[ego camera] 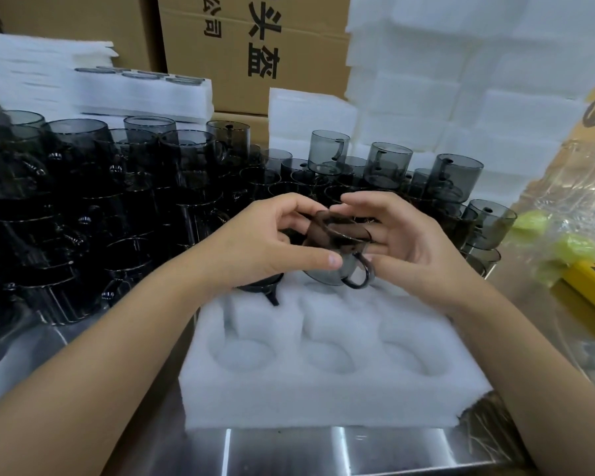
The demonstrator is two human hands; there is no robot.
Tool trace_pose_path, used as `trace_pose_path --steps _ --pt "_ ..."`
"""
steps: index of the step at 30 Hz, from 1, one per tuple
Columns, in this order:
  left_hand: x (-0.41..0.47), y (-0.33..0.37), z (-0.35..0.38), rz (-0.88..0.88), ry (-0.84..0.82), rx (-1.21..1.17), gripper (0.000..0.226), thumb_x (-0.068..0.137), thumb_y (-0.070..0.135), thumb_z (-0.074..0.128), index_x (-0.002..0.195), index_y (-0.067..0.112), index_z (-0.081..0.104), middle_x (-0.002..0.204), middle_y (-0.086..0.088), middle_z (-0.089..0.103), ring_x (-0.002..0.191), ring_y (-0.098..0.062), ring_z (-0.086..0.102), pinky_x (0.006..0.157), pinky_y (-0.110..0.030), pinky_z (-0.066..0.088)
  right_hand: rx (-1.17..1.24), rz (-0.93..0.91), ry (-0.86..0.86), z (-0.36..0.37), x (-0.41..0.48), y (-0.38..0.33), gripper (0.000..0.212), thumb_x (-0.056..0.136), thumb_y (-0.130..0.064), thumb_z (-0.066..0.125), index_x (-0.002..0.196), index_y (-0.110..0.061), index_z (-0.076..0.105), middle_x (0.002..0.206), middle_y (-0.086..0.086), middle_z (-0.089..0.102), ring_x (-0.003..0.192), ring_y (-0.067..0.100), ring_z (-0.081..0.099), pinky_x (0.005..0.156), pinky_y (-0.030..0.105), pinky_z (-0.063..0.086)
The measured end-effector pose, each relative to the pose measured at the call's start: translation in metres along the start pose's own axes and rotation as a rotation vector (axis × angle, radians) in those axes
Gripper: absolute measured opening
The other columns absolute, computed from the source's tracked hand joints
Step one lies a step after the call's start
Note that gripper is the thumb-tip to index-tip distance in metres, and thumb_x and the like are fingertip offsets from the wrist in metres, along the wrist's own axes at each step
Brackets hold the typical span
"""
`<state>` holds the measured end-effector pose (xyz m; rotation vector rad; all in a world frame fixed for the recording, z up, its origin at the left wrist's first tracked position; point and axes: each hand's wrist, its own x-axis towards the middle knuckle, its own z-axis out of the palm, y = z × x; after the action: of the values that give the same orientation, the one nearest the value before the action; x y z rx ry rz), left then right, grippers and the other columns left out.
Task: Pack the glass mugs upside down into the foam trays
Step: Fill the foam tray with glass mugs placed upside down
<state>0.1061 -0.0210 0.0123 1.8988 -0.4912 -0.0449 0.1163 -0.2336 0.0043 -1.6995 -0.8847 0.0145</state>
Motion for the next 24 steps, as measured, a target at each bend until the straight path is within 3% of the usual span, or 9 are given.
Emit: trace_pose_path --steps 5,9,15,19,24 --pt "-0.0016 -0.0003 0.0017 0.019 0.015 0.101 0.042 0.067 0.024 0.086 0.102 0.03 0.065 0.097 0.008 0.072 0.037 0.002 0.039 0.043 -0.005 0.032 -0.043 0.049 -0.033 -0.0013 0.0001 -0.0005 0.057 0.074 0.003 0.056 0.122 -0.027 0.051 0.127 0.003 0.058 0.117 0.019 0.058 0.087 0.029 0.048" --pt "-0.0002 -0.0036 0.0011 0.006 0.001 0.127 0.045 0.065 0.028 0.085 0.102 0.036 0.063 0.1 0.011 0.07 0.042 -0.006 0.031 0.043 -0.009 0.032 -0.062 0.047 -0.038 -0.0012 0.0 -0.0013 0.056 0.076 0.004 0.056 0.123 -0.025 0.053 0.124 -0.001 0.059 0.115 0.018 0.059 0.086 0.027 0.048" --pt "0.0005 -0.0038 -0.0006 0.034 -0.06 0.085 0.047 0.066 0.022 0.085 0.106 0.03 0.061 0.103 0.01 0.068 0.042 0.01 0.048 0.044 -0.003 0.033 -0.027 0.054 0.027 0.0011 0.0007 -0.0029 0.049 0.075 -0.007 0.069 0.119 -0.024 0.057 0.119 -0.003 0.064 0.111 0.018 0.062 0.088 0.028 0.05" --pt "0.0014 -0.0056 -0.0049 -0.008 -0.109 0.048 0.058 0.053 0.039 0.082 0.106 0.032 0.06 0.103 0.012 0.071 0.041 0.004 0.045 0.044 -0.006 0.036 0.034 0.064 0.073 0.0023 0.0016 -0.0025 0.053 0.065 -0.015 0.08 0.114 -0.026 0.061 0.116 -0.001 0.068 0.107 0.018 0.065 0.086 0.026 0.052" --pt "0.0009 -0.0051 -0.0071 -0.029 -0.172 -0.012 0.056 0.063 0.025 0.082 0.113 0.023 0.056 0.1 0.014 0.073 0.045 0.006 0.053 0.045 -0.006 0.039 0.077 0.073 0.098 0.0022 0.0011 -0.002 0.054 0.057 -0.022 0.084 0.107 -0.027 0.066 0.113 -0.001 0.07 0.104 0.019 0.067 0.084 0.023 0.053"
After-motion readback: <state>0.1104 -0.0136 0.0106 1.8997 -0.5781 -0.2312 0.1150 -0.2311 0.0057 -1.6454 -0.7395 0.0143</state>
